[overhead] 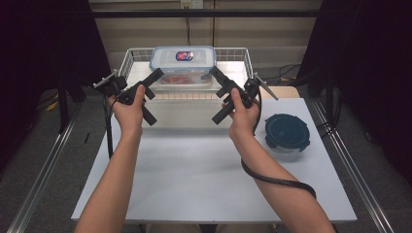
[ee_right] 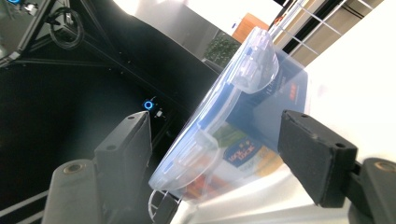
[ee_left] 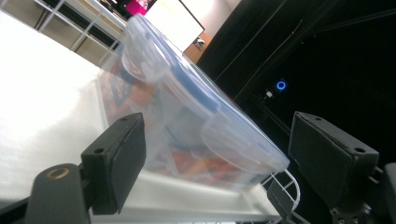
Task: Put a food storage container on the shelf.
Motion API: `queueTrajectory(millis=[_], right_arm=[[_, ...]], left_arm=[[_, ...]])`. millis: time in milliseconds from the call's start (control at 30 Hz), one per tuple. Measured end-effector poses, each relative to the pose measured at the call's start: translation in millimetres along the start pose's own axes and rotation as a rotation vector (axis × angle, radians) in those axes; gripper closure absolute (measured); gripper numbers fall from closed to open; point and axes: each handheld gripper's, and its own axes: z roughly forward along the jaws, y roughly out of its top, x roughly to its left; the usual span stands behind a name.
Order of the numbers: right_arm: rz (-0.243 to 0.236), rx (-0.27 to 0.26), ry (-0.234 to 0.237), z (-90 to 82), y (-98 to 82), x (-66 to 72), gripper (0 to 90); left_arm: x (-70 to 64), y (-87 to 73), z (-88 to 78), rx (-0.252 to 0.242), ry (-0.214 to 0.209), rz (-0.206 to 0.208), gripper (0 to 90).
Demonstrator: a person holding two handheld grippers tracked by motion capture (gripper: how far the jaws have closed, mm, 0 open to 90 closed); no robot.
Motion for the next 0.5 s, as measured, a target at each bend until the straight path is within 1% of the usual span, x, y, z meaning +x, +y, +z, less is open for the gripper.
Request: queueTrajectory(millis=[33, 67, 100, 133, 167, 200, 233, 300, 367, 400, 433, 500], right_arm=[[0.000, 0.006, 0.004, -2.0, -0.2, -0.2, 25.6], [0.000, 0.006, 0.005, -3.5, -0.4, -0.5, 25.6], [-0.003, 0.009, 0.009, -5.6, -0.5, -1.5, 25.4], [-0.002, 0.012, 0.009, -7.8, -0.6, -2.0, 25.3], [-0.008, 0.014, 0.009, -10.4, -0.6, -2.8, 25.3], [-0.009, 0.015, 0.012, -12.8, -1.0, -3.6, 25.3], [-0.011, 0.012, 0.016, -15.0, -2.3, -5.0, 25.3], [0.003, 0.023, 0.022, -18.8, -3.2, -5.7, 25.3], [-0.013, 0.032, 0.028, -22.9, -4.6, -7.1, 25.3], [-0.010, 0.030, 0.032, -24.6, -5.1, -7.4, 25.3], [-0.007, 0.028, 0.033, -26.0, -5.4, -7.1, 25.3], [-0.014, 0.036, 0.041, -29.5, -6.2, -6.8, 25.3]], left_arm=[[-0.1, -1.3, -0.3, 0.001, 0.004, 0.008, 18.8], [-1.0, -3.1, -0.7, 0.002, 0.001, -0.002, 18.4], [-1.2, -5.0, -1.6, 0.011, -0.002, 0.002, 18.0], [-0.9, -7.0, -2.5, 0.017, 0.000, 0.015, 18.0], [-1.6, -9.1, -2.8, 0.018, -0.003, 0.002, 17.9], [-1.1, -11.7, -4.1, 0.030, -0.010, 0.006, 17.5], [-1.2, -13.3, -4.4, 0.029, -0.008, 0.003, 17.4], [-1.1, -17.5, -5.9, 0.035, -0.007, 0.005, 16.6], [-2.0, -21.4, -6.8, 0.042, -0.010, -0.006, 15.8], [-1.7, -22.7, -7.5, 0.044, -0.008, 0.010, 15.6], [-2.3, -24.5, -8.2, 0.053, -0.009, 0.014, 15.6], [-5.0, -28.7, -8.8, 0.046, -0.008, -0.004, 14.5]])
